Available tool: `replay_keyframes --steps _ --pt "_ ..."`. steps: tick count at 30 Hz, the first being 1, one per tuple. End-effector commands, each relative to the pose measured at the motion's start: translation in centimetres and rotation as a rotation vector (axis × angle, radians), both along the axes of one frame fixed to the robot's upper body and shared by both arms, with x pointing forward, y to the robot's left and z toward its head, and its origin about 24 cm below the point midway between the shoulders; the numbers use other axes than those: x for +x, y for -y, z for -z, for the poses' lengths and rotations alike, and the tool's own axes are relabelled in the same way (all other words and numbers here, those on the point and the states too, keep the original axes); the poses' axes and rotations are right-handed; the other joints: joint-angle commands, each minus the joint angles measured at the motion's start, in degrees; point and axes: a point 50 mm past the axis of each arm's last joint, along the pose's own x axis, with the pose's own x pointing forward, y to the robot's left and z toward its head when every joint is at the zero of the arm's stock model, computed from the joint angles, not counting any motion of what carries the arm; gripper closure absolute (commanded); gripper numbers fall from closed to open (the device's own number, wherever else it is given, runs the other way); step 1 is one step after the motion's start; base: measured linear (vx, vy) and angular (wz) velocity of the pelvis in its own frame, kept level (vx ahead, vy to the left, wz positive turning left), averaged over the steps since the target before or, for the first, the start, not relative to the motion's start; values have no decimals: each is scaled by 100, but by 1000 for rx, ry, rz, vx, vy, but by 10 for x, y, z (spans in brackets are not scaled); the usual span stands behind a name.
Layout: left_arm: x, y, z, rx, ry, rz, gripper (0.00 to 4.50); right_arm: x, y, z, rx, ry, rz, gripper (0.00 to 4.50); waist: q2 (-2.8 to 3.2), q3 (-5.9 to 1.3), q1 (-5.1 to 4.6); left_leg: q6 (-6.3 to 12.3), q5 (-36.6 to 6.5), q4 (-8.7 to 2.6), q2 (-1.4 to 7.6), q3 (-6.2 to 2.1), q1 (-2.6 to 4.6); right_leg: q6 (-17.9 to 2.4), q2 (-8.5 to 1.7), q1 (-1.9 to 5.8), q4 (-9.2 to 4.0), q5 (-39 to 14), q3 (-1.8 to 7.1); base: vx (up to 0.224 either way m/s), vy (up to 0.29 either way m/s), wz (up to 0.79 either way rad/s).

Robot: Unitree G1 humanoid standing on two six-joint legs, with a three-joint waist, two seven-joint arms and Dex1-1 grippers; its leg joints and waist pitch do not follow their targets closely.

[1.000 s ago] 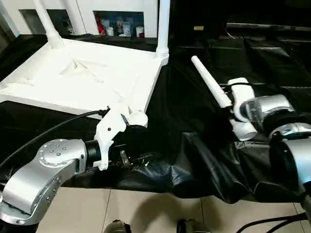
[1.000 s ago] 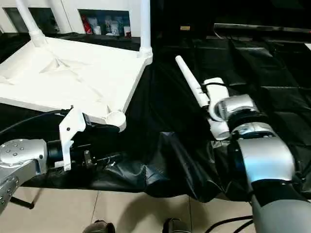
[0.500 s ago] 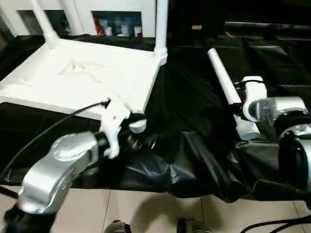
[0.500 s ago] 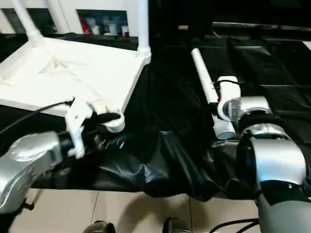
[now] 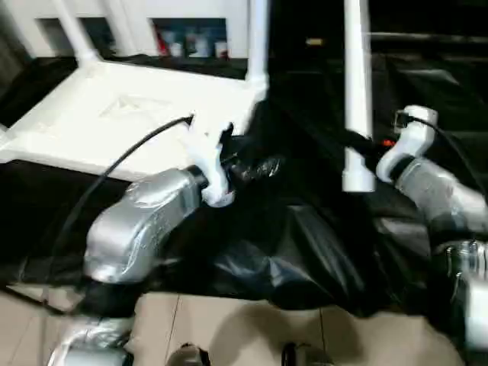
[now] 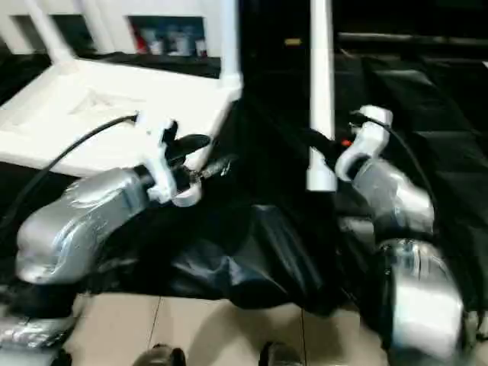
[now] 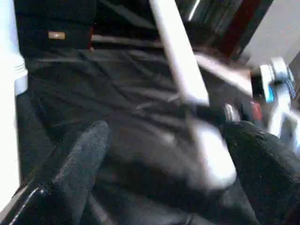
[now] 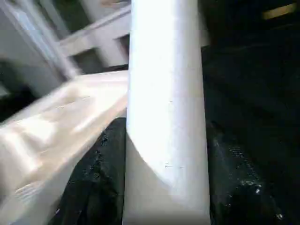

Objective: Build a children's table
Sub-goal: Pick table leg

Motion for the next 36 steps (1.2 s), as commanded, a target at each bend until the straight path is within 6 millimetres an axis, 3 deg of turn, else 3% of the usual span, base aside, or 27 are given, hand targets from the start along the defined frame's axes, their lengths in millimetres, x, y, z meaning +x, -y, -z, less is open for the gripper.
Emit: replay_keyframes --steps 1,5,11,16,18,19,20,21,22,23,26,29,30,34,35,36 --pt "5 3 3 -43 -53 25 0 -10 -9 -21 72 98 -75 266 -89 -490 17 682 -294 -373 -33 70 46 -1545 -187 457 -397 -275 117 0 0 0" --pt "13 16 1 -133 -117 100 0 -36 -23 -28 183 155 -177 266 -110 -458 1 524 -436 -407 -32 58 39 -1360 -203 448 -445 -716 128 0 0 0" --pt "9 40 -4 -233 -194 235 0 -57 -46 -23 108 149 -279 266 -108 -490 9 369 -382 -401 -41 47 15 -1294 -230 477 -450 -758 128 0 0 0" --pt "3 47 -11 -384 -221 316 0 -55 -53 -11 -28 98 -252 266 -73 -515 -25 380 -219 -396 -32 44 6 -1351 -220 481 -448 -420 122 0 0 0" --pt "1 47 -10 -392 -228 328 0 -53 -54 -9 -49 83 -231 266 -132 -519 -37 407 -221 -392 -54 54 3 -1349 -212 509 -446 -350 129 0 0 0" --pt "1 47 -10 -389 -229 331 0 -53 -54 -9 -56 77 -220 266 -107 -521 -33 438 -180 -392 -57 51 5 -1351 -215 505 -439 -326 129 0 0 0" --pt "-1 47 -8 -381 -235 340 0 -54 -57 -9 -72 81 -236 266 -157 -539 -45 484 -182 -384 -57 62 10 -1332 -203 516 -445 -336 127 0 0 0" --pt "-1 47 -8 -378 -238 344 0 -55 -58 -9 -78 83 -245 266 -135 -540 -25 490 -149 -384 -48 52 12 -1332 -218 520 -425 -320 130 0 0 0" --pt "0 47 -5 -361 -245 324 0 -56 -60 -9 -81 86 -251 266 -120 -539 -21 517 -92 -378 -45 55 10 -1333 -211 510 -424 -276 129 0 0 0" --pt "3 46 -1 -328 -260 273 0 -56 -62 -8 -96 92 -251 266 -141 -572 -13 537 -8 -368 -38 50 8 -1346 -214 525 -396 -171 127 0 0 0" --pt "14 38 7 -257 -299 102 0 -50 -64 -5 -207 112 -204 266 -104 -594 -3 542 49 -348 -38 48 13 -1362 -216 527 -383 -69 117 0 0 0" --pt "16 33 8 -262 -310 47 0 -48 -67 -5 -245 122 -182 266 -99 -608 -4 513 45 -335 -40 51 13 -1362 -214 531 -377 -47 122 0 0 0" --pt "18 29 6 -285 -313 15 29 -47 -69 -5 -266 130 -162 266 -108 -612 2 512 51 -333 -52 50 9 -1371 -211 547 -371 -18 123 0 0 0" --pt "20 26 3 -309 -312 -31 39 -48 -74 -5 -299 150 -164 266 -98 -633 7 548 51 -312 -58 48 2 -1396 -201 549 -355 51 120 0 0 0" --pt "22 26 3 -313 -317 -50 62 -48 -76 -6 -297 153 -161 266 -136 -650 -4 556 57 -303 -55 55 1 -1409 -196 558 -351 84 122 0 0 0" --pt "23 26 3 -315 -320 -62 71 -48 -77 -6 -294 154 -159 266 -118 -655 3 576 76 -300 -57 48 -1 -1431 -202 558 -342 103 119 0 0 0"
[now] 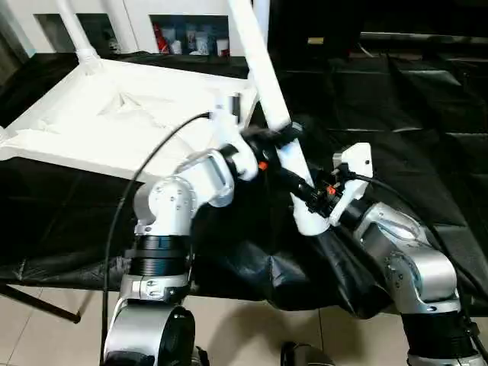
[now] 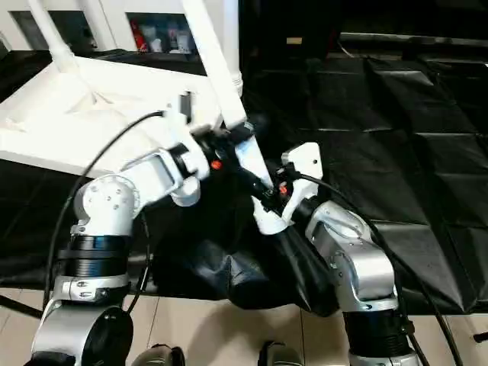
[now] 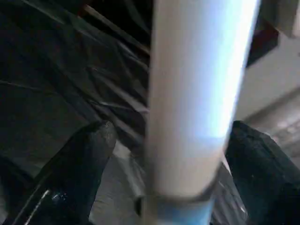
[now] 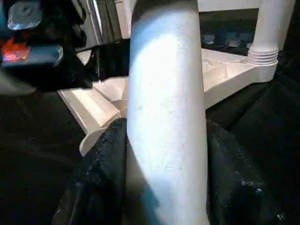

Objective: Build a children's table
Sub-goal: Pick table leg

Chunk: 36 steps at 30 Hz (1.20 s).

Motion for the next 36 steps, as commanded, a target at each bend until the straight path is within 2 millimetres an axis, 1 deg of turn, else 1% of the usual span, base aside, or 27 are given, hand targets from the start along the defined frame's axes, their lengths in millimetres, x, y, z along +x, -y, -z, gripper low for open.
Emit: replay_keyframes --steps 1,2,3,4,5,6,8,10,11,12,14,16,18,20,22,23,24,25,26,27,28,30,31,32,33,34,36 --pt "4 1 -4 9 6 -37 75 1 -4 -5 2 31 6 266 -119 -643 22 611 34 -278 -51 55 15 -1484 -203 542 -286 27 120 0 0 0" --pt "5 1 -4 10 6 -49 77 1 -6 -5 4 33 9 266 -119 -647 27 626 3 -271 -53 53 14 -1458 -204 534 -288 -79 118 0 0 0" --pt "5 2 -5 7 6 -54 83 1 -8 -5 5 36 8 266 -90 -657 33 615 -2 -267 -49 48 20 -1458 -208 534 -282 -106 117 0 0 0" --pt "4 4 -5 6 8 -48 83 2 -10 -6 7 38 8 266 -95 -654 30 611 -44 -264 -45 51 20 -1453 -206 525 -293 -165 115 0 0 0" --pt "4 6 -5 4 9 -43 107 2 -11 -6 8 39 8 266 -101 -652 26 606 -68 -266 -45 54 18 -1450 -205 524 -298 -201 116 0 0 0" --pt "3 8 -5 5 7 -34 115 4 -14 -6 11 42 8 266 -95 -664 29 584 -71 -260 -44 50 15 -1438 -208 524 -291 -239 113 0 0 0" --pt "2 10 -4 13 3 -32 118 5 -16 -7 14 45 14 266 -92 -669 24 561 -97 -258 -42 48 19 -1429 -205 512 -297 -318 106 0 0 0" --pt "2 9 -2 25 -3 -41 123 6 -16 -8 17 46 22 266 -91 -668 23 518 -193 -261 -43 48 19 -1371 -202 508 -312 -469 106 0 0 0" --pt "2 8 -2 36 -1 -51 155 7 -16 -8 23 43 29 266 -102 -668 18 496 -270 -260 -46 51 21 -1328 -201 507 -329 -573 105 0 0 0" --pt "3 7 -1 51 1 -65 155 8 -16 -8 26 43 36 266 -85 -675 24 478 -286 -259 -48 47 22 -1311 -207 511 -327 -615 105 0 0 0" --pt "4 5 -1 71 8 -76 156 8 -16 -8 28 43 43 266 -80 -679 22 444 -356 -267 -46 48 26 -1233 -200 486 -355 -759 104 0 0 0" --pt "6 3 -1 92 18 -95 191 10 -16 -9 40 43 54 266 -105 -696 27 401 -417 -269 -52 47 25 -1184 -199 493 -361 -857 99 0 0 0" --pt "8 1 -3 101 27 -111 201 12 -16 -11 51 44 61 266 -100 -707 29 370 -438 -272 -54 40 16 -1144 -204 495 -364 -926 95 0 0 0" --pt "9 -1 -5 109 38 -119 199 15 -16 -11 48 46 64 266 -91 -713 35 339 -459 -272 -55 40 22 -1110 -200 478 -372 -961 91 0 0 0" --pt "9 -2 -7 107 43 -116 225 16 -16 -12 39 51 65 266 -94 -716 31 293 -522 -277 -59 36 18 -1076 -201 481 -377 -1062 84 0 0 0" --pt "9 -3 -7 107 46 -110 225 17 -16 -13 44 49 56 266 -96 -714 33 289 -543 -276 -61 39 20 -1060 -196 475 -383 -1099 82 0 0 0" --pt "10 -3 -8 107 47 -105 239 17 -16 -13 51 46 50 266 -97 -719 33 276 -560 -274 -64 40 20 -1040 -196 473 -387 -1148 82 0 0 0" --pt "10 -4 -8 109 51 -100 237 17 -16 -14 57 41 30 231 -101 -716 34 272 -572 -274 -67 42 18 -1024 -195 471 -394 -1187 81 0 0 0" --pt "10 -4 -8 109 52 -99 242 17 -16 -14 59 40 28 210 -106 -717 39 268 -589 -275 -68 41 17 -997 -196 470 -397 -1249 79 0 0 0" --pt "11 -4 -9 117 67 -80 261 15 -15 -15 89 12 -31 196 -110 -708 42 272 -624 -279 -72 45 18 -965 -190 463 -413 -1327 79 0 0 0" --pt "11 -5 -10 116 73 -66 261 15 -14 -16 91 5 -55 196 -111 -710 53 288 -633 -283 -70 39 21 -932 -191 465 -412 -1367 76 0 0 0" --pt "11 -5 -12 121 94 -27 265 14 -10 -20 107 -22 -111 175 -113 -703 52 318 -625 -286 -72 36 27 -915 -178 458 -417 -1373 72 0 0 0" --pt "11 -5 -12 125 101 -11 267 14 -8 -22 117 -32 -131 164 -115 -703 55 314 -603 -283 -70 35 14 -922 -185 462 -414 -1367 68 0 0 0" --pt "11 -6 -13 130 109 4 268 14 -5 -24 125 -41 -142 156 -132 -696 65 327 -609 -289 -77 35 12 -918 -190 466 -416 -1417 70 0 0 0" --pt "11 -6 -14 134 119 48 268 14 1 -28 137 -78 -196 150 -145 -687 57 322 -588 -287 -85 42 6 -913 -180 463 -427 -1433 71 0 0 0" --pt "11 -6 -14 134 119 48 268 14 1 -28 137 -78 -196 148 -132 -693 73 332 -592 -285 -79 39 23 -920 -188 461 -427 -1474 70 0 0 0" --pt "10 -8 -18 141 147 128 268 9 9 -33 165 -147 -310 147 -160 -681 77 347 -578 -288 -80 43 19 -930 -186 455 -434 -1511 72 0 0 0"
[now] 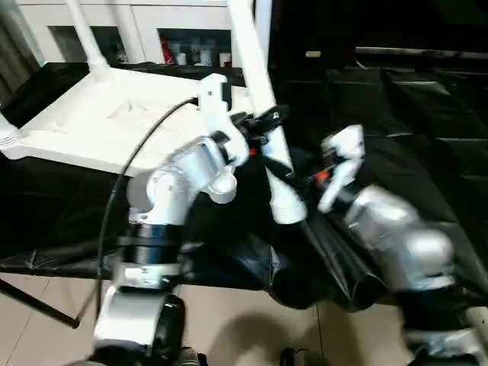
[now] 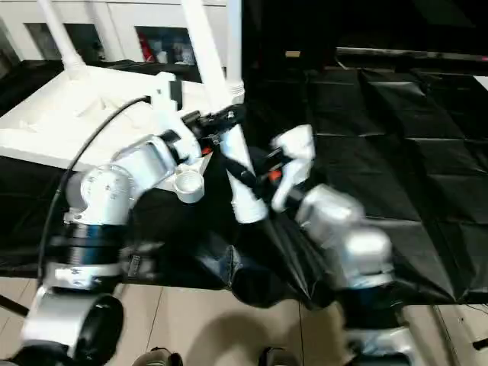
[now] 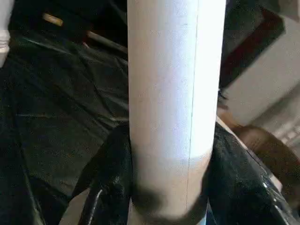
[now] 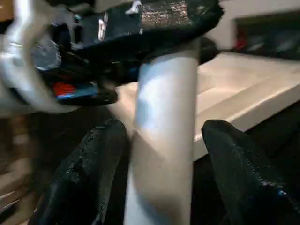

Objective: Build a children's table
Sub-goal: Pick table leg

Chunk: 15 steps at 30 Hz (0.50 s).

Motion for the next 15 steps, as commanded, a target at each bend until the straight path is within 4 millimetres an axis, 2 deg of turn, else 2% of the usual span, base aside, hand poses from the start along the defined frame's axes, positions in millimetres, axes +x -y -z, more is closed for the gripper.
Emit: replay_keyframes --steps 1,3,9,10,12,15 --pt "-1 5 -12 7 43 87 268 -6 2 -11 48 -23 -117 147 -118 -567 55 375 -639 -361 -77 54 47 -952 -192 447 -424 -1700 69 0 0 0" --pt "-3 3 -15 5 57 145 268 -9 6 -14 63 -58 -169 147 -144 -562 65 375 -588 -360 -83 59 44 -955 -193 445 -429 -1719 68 0 0 0" --pt "-8 2 -30 -55 92 260 268 -10 13 -17 66 -109 -226 147 -138 -574 112 316 -491 -343 -71 63 36 -1074 -213 441 -397 -1640 64 0 0 0" --pt "-11 4 -39 -118 105 298 268 -6 12 -9 6 -133 -208 147 -142 -583 119 278 -480 -335 -70 69 34 -1100 -216 452 -380 -1639 61 0 0 0" --pt "-11 5 -42 -147 112 311 268 -4 12 -4 -27 -143 -193 147 -129 -587 147 246 -472 -336 -65 69 44 -1145 -217 428 -390 -1626 62 0 0 0" --pt "-14 8 -46 -190 116 347 268 -2 8 2 -55 -173 -174 147 -135 -588 167 247 -549 -352 -62 56 36 -1111 -218 448 -389 -1619 53 0 0 0"
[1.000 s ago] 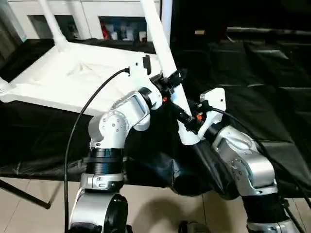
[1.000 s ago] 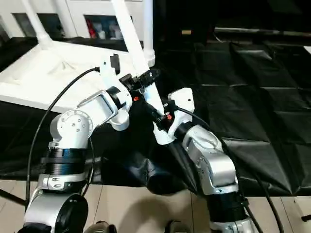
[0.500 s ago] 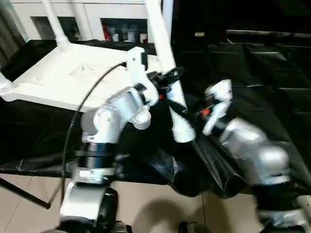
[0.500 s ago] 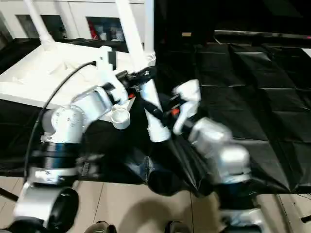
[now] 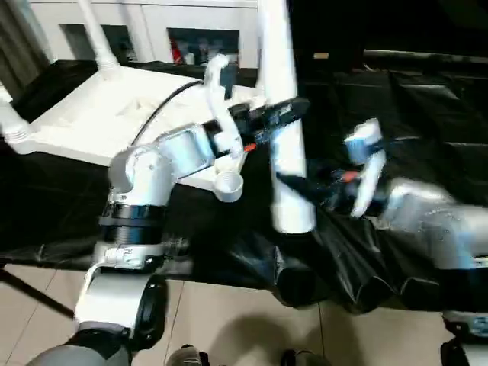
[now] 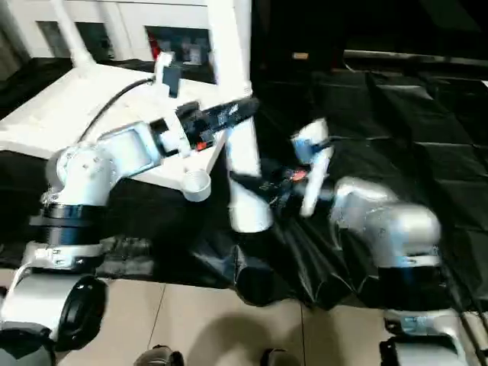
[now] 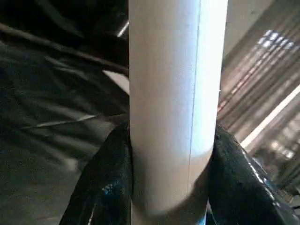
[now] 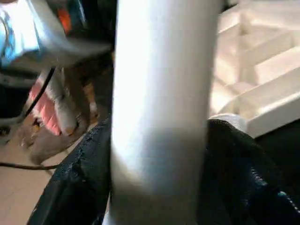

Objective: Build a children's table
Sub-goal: Pick table leg

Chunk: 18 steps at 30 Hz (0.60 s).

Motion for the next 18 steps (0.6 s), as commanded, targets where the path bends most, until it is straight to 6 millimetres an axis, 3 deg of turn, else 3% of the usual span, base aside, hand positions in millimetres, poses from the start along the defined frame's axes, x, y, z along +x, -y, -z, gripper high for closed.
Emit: replay_keyframes --steps 1,11,13,14,16,18 --pt "-5 4 -15 -62 48 69 268 5 1 4 -42 -20 37 147 -121 -583 22 244 -578 -351 -63 57 42 -1101 -214 450 -393 -1625 57 0 0 0" --pt "-7 3 -15 -67 50 102 268 6 -2 2 6 -47 36 227 -93 -600 45 216 -565 -351 -61 53 37 -1078 -210 455 -384 -1511 60 0 0 0" --pt "-7 3 -15 -66 50 103 268 5 -3 1 10 -43 33 246 -94 -603 48 210 -561 -352 -59 52 41 -1084 -211 457 -378 -1494 60 0 0 0" --pt "-7 4 -13 -48 59 87 268 6 -4 0 20 -20 52 250 -125 -598 42 217 -562 -352 -61 59 38 -1085 -209 455 -384 -1481 61 0 0 0" --pt "-1 4 -6 15 54 -19 212 9 -10 -5 40 42 119 253 -107 -587 39 200 -577 -361 -54 55 35 -1048 -223 441 -398 -1588 63 0 0 0" --pt "3 5 0 63 48 -113 198 11 -17 -9 36 91 166 254 -96 -581 23 128 -587 -371 -34 50 39 -1011 -226 431 -402 -1602 69 0 0 0"
